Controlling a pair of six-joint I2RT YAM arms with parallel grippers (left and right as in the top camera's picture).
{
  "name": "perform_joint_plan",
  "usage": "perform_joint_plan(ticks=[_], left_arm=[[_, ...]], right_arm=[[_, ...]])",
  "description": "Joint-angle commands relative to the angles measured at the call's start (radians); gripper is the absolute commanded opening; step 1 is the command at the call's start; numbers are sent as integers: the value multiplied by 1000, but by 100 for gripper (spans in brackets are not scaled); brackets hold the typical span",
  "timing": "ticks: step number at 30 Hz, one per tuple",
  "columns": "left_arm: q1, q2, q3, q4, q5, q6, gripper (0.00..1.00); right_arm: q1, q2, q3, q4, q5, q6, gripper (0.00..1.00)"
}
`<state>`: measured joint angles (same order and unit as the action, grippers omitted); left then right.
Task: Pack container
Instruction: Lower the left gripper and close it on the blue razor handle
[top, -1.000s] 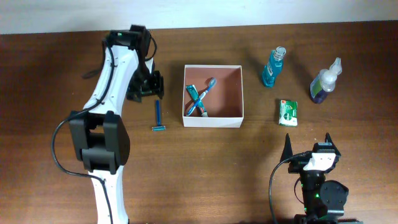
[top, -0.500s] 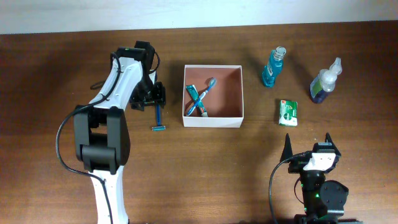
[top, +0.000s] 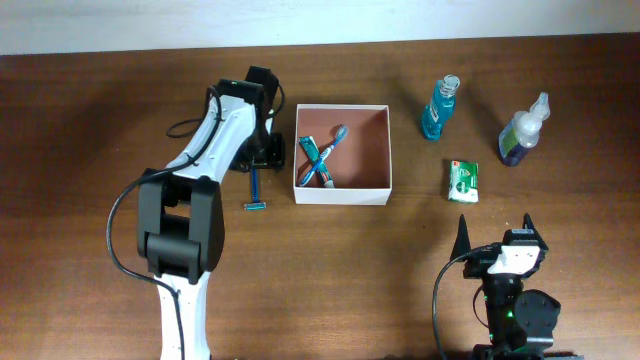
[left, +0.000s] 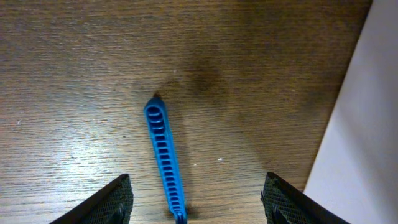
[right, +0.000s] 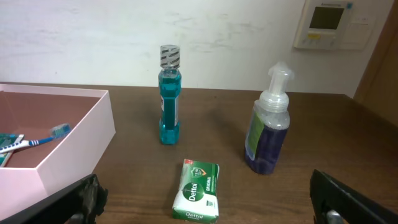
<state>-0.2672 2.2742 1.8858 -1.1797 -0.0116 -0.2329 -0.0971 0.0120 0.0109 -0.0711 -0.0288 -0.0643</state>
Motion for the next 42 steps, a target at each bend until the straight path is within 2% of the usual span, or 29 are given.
perform_joint_plan(ticks=[1,25,42], left_arm=[[22,6,-7,6,-33,-30,67],[32,6,-135,92,-8,-48,67],[32,10,-140,125,-2,-48,66]], right_arm=[[5,-9,-5,-3,-13,-7,98],[5,-9,-5,-4,-13,-7,98],[5,-9,-5,-4,-13,-7,98]])
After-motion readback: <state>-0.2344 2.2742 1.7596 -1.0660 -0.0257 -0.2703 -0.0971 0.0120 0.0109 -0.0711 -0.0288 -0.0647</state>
